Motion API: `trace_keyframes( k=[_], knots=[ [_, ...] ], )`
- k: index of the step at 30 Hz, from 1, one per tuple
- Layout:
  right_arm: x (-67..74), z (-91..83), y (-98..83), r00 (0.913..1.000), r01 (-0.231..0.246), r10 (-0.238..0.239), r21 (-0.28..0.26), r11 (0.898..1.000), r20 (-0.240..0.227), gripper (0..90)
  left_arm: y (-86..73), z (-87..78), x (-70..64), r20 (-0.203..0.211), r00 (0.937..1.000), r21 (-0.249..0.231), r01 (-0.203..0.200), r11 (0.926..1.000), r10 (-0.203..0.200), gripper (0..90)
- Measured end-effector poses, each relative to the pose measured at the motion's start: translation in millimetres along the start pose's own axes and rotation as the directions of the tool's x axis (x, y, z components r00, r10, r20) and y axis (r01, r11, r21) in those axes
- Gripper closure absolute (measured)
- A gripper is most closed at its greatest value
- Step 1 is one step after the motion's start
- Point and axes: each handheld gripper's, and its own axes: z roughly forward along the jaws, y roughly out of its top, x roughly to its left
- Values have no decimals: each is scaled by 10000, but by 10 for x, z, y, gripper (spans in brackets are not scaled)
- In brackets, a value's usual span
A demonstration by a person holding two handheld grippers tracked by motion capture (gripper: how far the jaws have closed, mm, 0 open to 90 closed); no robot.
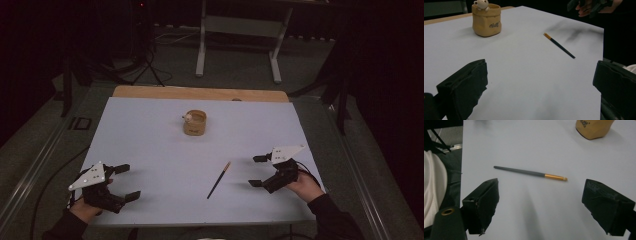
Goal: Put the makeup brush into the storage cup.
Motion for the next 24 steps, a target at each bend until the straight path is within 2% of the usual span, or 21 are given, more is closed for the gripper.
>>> trace_keyframes(
  k=[5,12,15,21,22,23,24],
  knots=[
    [-105,78,102,9994,270,-265,255,9993,-208,142,-2,5,-1,34,10000,3,12,10000,-12,4],
    [-198,222,222,9940,562,-492,705,9959,-972,143,-4,18,-7,4,10000,149,-23,9999,23,4],
    [-232,289,261,9919,713,-592,1068,9917,-1123,143,-4,16,-6,16,10000,104,-3,9999,3,3],
    [-282,390,306,9880,901,-706,1415,9858,-1372,142,-1,17,-8,55,10000,52,-15,10000,14,3],
    [-304,441,328,9849,1058,-810,1618,9811,-1528,142,-2,20,-5,20,10000,123,29,9999,-29,4],
    [-304,441,328,9849,1058,-810,1618,9811,-1528,142,-4,21,-3,4,10000,147,11,9999,-11,4],
    [-317,476,346,9814,1253,-951,1808,9755,-1670,143,-11,21,0,-1,10000,164,54,9999,-54,3]
  ],
)
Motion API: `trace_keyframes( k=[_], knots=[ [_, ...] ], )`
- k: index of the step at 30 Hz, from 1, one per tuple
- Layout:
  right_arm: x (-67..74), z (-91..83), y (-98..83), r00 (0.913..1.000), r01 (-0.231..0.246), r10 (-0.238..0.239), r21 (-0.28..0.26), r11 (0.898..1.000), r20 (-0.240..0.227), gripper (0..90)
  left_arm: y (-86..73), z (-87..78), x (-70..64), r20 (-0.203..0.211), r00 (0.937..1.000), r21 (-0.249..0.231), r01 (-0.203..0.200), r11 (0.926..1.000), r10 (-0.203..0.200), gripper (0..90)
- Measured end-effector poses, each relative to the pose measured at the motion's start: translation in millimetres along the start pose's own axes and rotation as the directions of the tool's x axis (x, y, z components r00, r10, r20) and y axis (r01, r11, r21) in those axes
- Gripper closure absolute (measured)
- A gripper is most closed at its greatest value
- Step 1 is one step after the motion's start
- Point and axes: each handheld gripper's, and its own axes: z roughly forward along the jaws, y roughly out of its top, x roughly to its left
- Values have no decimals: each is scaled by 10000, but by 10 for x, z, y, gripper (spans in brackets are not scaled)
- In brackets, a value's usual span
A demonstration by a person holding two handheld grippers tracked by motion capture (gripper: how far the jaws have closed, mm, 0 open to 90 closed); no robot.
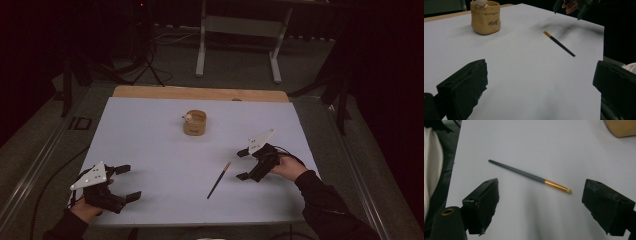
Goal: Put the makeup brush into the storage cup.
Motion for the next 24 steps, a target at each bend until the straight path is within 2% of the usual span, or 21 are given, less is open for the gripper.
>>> trace_keyframes(
  k=[5,8,12,17,19,24],
  knots=[
    [-20,51,70,9984,543,-535,434,9976,-199,143,8,-3,-3,34,10000,-97,-10,10000,10,4],
    [-38,86,115,9973,644,-620,657,9958,-385,142,6,0,-2,50,10000,-25,-14,10000,14,4],
    [-44,135,166,9935,1063,-1015,1030,9890,-508,141,6,4,-3,54,10000,14,-21,10000,21,4],
    [-47,199,220,9894,1322,-1214,1467,9803,-798,142,10,5,-7,65,10000,16,4,10000,-4,3],
    [-49,218,240,9909,1127,-979,1704,9789,-928,145,9,5,-6,59,10000,37,-11,10000,11,3],
    [-43,265,298,9848,1492,-1269,2037,9676,-1185,146,9,9,-5,72,10000,58,-26,10000,26,3]
  ],
)
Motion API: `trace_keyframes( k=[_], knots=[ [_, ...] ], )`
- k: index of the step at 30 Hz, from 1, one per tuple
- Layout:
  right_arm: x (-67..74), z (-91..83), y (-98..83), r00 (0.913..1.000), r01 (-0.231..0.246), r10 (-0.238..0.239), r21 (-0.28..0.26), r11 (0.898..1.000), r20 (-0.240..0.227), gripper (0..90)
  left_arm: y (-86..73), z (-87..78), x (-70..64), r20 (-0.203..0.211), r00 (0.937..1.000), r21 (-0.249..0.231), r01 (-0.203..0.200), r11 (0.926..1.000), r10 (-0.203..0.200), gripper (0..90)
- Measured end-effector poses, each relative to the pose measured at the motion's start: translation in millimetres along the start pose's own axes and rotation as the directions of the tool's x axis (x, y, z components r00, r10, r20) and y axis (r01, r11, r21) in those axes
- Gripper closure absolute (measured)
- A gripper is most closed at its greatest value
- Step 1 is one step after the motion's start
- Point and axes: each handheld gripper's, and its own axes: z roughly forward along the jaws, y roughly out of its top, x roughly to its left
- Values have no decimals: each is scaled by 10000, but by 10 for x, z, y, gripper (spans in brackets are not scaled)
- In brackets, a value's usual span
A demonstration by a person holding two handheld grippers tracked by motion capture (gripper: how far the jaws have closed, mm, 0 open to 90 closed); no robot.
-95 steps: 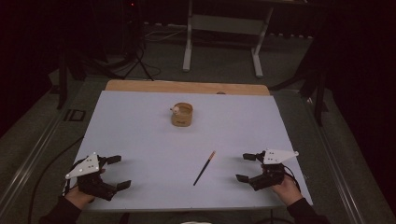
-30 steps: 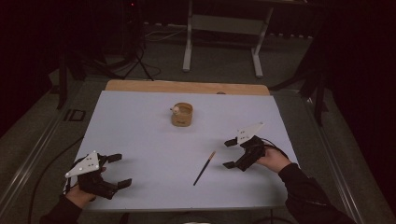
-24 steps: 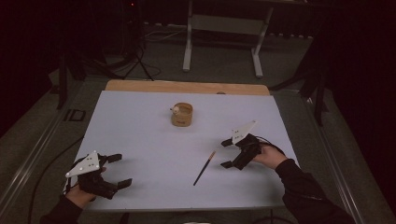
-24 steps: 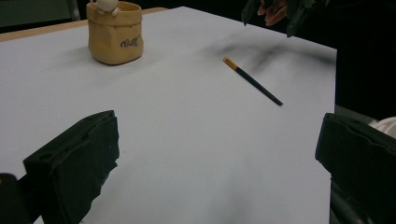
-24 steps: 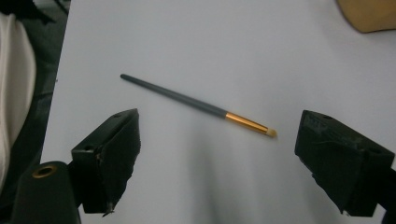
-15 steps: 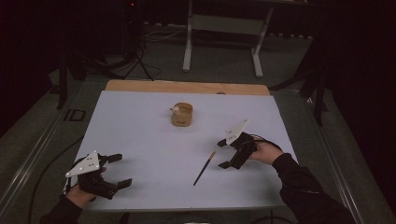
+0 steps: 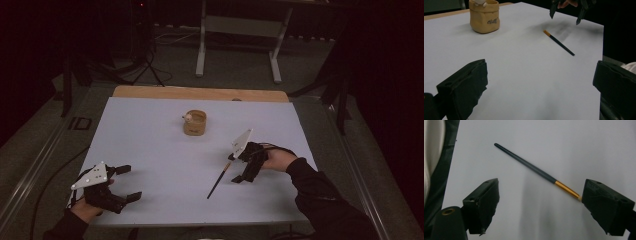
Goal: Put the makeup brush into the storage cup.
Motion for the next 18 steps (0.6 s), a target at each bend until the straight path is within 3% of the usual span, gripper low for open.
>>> trace_keyframes(
  k=[1,4,10,12,15,18],
  knots=[
    [0,0,0,10000,0,0,0,10000,0,146,0,0,0,0,10000,0,0,10000,0,4],
    [-7,18,57,9983,575,-576,278,9980,7,147,2,0,-5,6,10000,-8,-16,10000,16,3],
    [-23,36,136,9951,988,-985,869,9913,-85,148,-1,3,-1,31,10000,18,-2,10000,2,3],
    [-29,35,164,9948,1016,-1006,1053,9892,-145,148,-2,3,1,35,10000,20,21,10000,-21,3],
    [-51,30,204,9976,671,-642,1248,9899,-277,148,-2,3,1,57,10000,25,37,10000,-37,3],
    [-74,21,254,9971,742,-712,1326,9884,-275,148,-5,11,-4,102,9999,63,41,10000,-42,3]
  ],
)
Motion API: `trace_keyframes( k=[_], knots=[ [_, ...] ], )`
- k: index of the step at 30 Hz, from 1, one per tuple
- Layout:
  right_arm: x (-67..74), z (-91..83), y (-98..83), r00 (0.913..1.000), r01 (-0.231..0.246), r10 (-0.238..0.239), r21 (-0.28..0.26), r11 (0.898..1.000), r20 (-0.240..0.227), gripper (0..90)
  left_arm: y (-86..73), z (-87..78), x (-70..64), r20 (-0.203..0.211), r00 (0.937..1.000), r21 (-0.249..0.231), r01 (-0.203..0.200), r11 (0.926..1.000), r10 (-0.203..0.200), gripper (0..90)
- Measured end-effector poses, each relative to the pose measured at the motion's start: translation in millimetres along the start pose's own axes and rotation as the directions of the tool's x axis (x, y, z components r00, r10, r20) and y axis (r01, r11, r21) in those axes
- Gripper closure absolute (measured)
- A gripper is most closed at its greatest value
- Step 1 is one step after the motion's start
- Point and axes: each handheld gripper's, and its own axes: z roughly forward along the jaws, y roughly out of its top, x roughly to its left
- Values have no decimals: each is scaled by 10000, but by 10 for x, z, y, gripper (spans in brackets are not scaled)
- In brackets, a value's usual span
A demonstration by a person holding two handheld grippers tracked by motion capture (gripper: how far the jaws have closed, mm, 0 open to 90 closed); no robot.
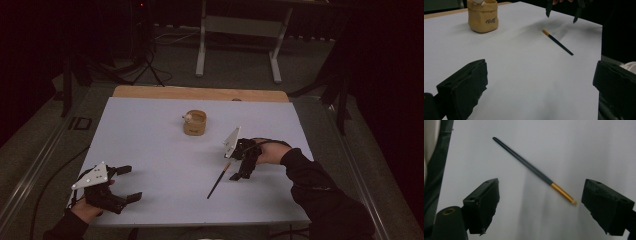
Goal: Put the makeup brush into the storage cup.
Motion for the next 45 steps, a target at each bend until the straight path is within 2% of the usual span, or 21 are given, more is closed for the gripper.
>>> trace_keyframes(
  k=[1,2,5,6,10,12,13,17,20,25,26,27,29,33,34,37,40,41,42,43,45],
  knots=[
    [0,0,0,10000,0,0,0,10000,0,148,0,0,0,0,10000,0,0,10000,0,4],
    [-16,-18,39,9988,459,-460,11,9989,149,149,2,0,-1,4,10000,-10,4,10000,-4,3],
    [-22,-30,69,9967,777,-779,71,9969,243,149,4,-3,0,18,10000,-31,-4,10000,4,4],
    [-16,-39,105,9932,1167,-1167,44,9932,-3,151,2,-3,1,20,10000,-15,5,10000,-5,3],
    [-1,-20,172,9880,1511,-1491,530,9871,-410,162,0,1,0,81,10000,-13,44,10000,-44,4],
    [9,-12,206,9815,1902,-1875,865,9779,-388,167,0,4,-2,111,9999,-8,41,10000,-41,3],
    [9,-12,206,9815,1902,-1875,865,9779,-388,167,0,4,-2,111,9999,-8,41,10000,-41,4],
    [6,-7,278,9684,2485,-2434,1268,9603,-549,166,-3,6,-5,182,9998,15,35,10000,-36,3],
    [5,-9,301,9643,2642,-2587,1483,9530,-559,166,-4,7,-3,184,9998,11,47,10000,-47,3],
    [-12,7,346,9502,3115,-3036,1824,9326,-704,167,-6,7,0,144,9999,21,31,10000,-31,3],
    [-2,10,350,9458,3244,-3154,1891,9268,-766,167,-7,7,-1,135,9999,21,21,10000,-21,4],
    [1,18,357,9358,3525,-3449,1864,9170,-733,167,-7,8,0,134,9999,37,12,10000,-13,3],
    [1,35,376,9353,3534,-3429,1798,9180,-871,166,-7,9,-2,154,9999,21,9,10000,-9,4],
    [11,77,415,9261,3771,-3686,1682,9108,-809,166,-8,10,2,162,9999,34,4,10000,-5,3],
    [21,81,428,9162,4007,-3927,1607,9020,-801,166,-9,10,3,171,9999,31,6,10000,-6,3],
    [63,103,461,8991,4366,-4243,1478,8875,-1077,166,-9,8,3,170,9999,22,17,10000,-17,3],
    [73,129,490,8878,4581,-4430,1473,8766,-1246,183,-8,10,3,178,9998,28,8,10000,-8,3],
    [78,131,495,8791,4755,-4613,1550,8659,-1199,242,-8,10,2,187,9998,19,12,10000,-13,3],
    [80,129,504,8687,4953,-4845,1666,8526,-1034,249,-8,10,1,175,9998,29,8,10000,-9,3],
    [74,128,513,8695,4935,-4801,1600,8549,-1162,268,-7,10,2,177,9998,12,12,10000,-13,3],
    [81,124,524,8597,5105,-4973,1656,8438,-1165,284,-7,9,3,166,9999,8,4,10000,-4,3]
  ],
)
